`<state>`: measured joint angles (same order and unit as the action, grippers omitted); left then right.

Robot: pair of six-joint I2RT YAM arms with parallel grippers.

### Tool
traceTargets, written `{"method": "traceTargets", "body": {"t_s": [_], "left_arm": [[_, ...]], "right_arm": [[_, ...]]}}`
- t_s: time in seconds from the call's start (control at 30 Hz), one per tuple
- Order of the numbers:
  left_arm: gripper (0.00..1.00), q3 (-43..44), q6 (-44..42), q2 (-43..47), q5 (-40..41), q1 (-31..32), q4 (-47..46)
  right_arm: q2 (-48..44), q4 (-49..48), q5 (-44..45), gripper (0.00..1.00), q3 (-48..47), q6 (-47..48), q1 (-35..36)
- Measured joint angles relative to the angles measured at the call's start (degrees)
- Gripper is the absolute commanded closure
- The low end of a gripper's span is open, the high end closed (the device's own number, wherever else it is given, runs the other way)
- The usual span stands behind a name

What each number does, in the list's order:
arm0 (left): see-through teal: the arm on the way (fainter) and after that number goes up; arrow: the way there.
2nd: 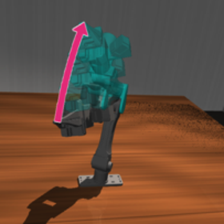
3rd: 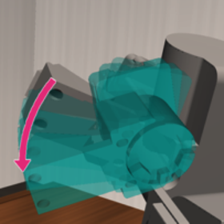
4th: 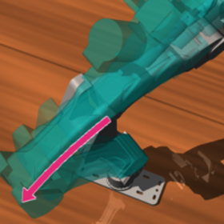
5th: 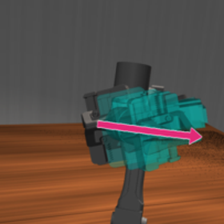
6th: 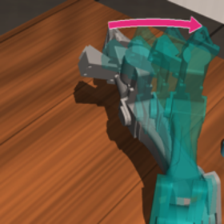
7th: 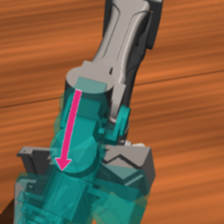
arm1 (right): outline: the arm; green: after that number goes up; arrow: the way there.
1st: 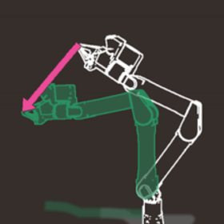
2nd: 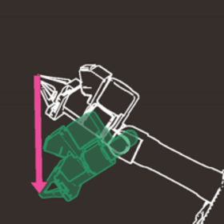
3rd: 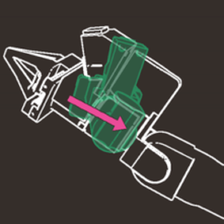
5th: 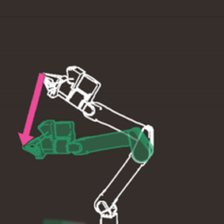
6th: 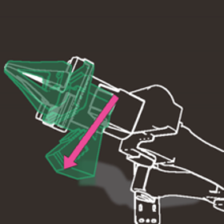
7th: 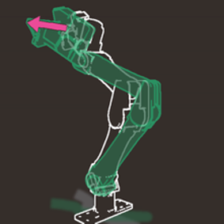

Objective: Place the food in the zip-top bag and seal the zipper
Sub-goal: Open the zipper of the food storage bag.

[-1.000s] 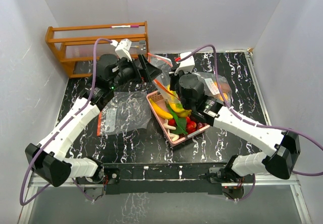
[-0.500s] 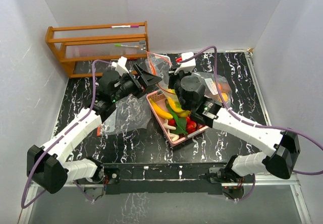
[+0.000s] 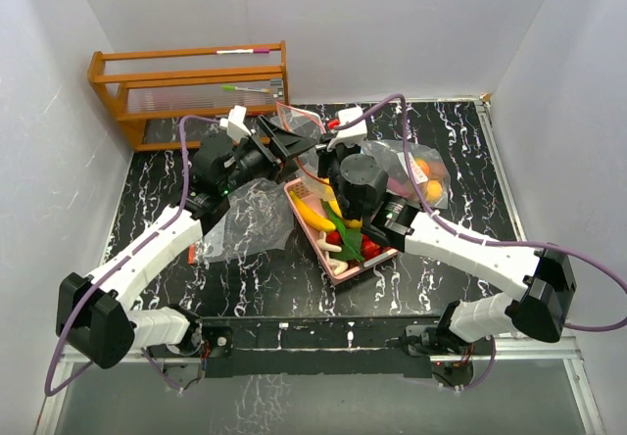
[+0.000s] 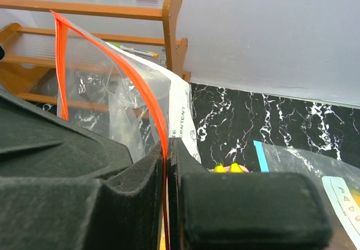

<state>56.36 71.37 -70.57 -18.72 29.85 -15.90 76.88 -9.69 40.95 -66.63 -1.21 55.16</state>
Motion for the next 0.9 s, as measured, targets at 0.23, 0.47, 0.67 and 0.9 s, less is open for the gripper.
{"method": "traceTargets", "body": {"t_s": [0.23,0.47,0.67,0.9], "left_arm": [[0.95,-2.84,1.81,-0.50,-0.63,0.31,-4.07],[1.00,-3.67,-0.94,-0.55,-1.73,0.33,-2.27],[1.00,-0.68,-13.49,-0.50,-0.37,0.28,10.32],[1.00,12.20,-34.32,-0.39,10.25,0.28,29.55]], "right_arm": [[0.00,-2.03,1.36,0.92,0.04,1.25,0.20],[0.00,-3.28,4.87,0.92,0.13,3.67,0.24],[-0.52,-8.22,10.25,0.92,2.60,10.93,0.24],[-5.31,-10.40,13.14,0.92,8.41,14.27,0.24]]}}
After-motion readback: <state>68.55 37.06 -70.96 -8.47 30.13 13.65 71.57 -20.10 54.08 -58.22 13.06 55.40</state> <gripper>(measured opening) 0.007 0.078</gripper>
